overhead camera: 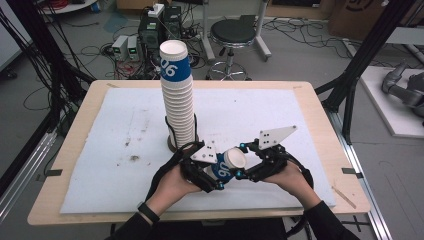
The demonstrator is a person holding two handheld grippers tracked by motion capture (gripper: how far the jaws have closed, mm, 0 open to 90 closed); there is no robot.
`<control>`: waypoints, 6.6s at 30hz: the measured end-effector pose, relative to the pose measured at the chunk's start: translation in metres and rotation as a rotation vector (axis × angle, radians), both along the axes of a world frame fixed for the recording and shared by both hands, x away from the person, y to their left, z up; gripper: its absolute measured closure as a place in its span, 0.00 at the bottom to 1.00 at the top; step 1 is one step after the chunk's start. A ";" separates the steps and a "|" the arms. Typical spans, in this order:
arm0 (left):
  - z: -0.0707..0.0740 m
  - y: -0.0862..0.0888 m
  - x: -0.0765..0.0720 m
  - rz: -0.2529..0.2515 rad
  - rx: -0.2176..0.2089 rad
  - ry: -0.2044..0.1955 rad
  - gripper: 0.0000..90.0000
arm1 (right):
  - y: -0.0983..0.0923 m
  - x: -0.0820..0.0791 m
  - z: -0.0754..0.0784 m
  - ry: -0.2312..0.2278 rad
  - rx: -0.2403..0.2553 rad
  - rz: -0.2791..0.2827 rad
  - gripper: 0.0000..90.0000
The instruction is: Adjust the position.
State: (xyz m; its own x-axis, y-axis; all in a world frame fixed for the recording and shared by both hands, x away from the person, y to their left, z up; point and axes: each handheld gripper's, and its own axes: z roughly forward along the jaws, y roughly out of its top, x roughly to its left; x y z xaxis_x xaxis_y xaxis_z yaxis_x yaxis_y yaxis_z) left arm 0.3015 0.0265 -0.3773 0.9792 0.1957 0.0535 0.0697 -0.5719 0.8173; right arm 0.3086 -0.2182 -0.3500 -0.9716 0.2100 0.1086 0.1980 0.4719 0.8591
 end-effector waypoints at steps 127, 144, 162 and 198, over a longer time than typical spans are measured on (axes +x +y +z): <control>0.050 0.013 0.015 -0.129 -0.040 0.065 0.23 | -0.003 -0.001 0.003 -0.084 -0.149 0.082 0.32; 0.034 0.031 0.016 -0.046 -0.529 0.108 0.12 | -0.023 0.006 0.006 -0.021 0.128 0.060 0.32; 0.030 0.025 0.016 -0.075 -0.615 0.119 0.25 | -0.019 0.004 0.001 -0.006 0.225 0.043 0.33; 0.050 0.013 0.012 -0.102 -0.461 0.138 0.18 | 0.007 -0.003 -0.013 -0.033 0.122 0.049 0.33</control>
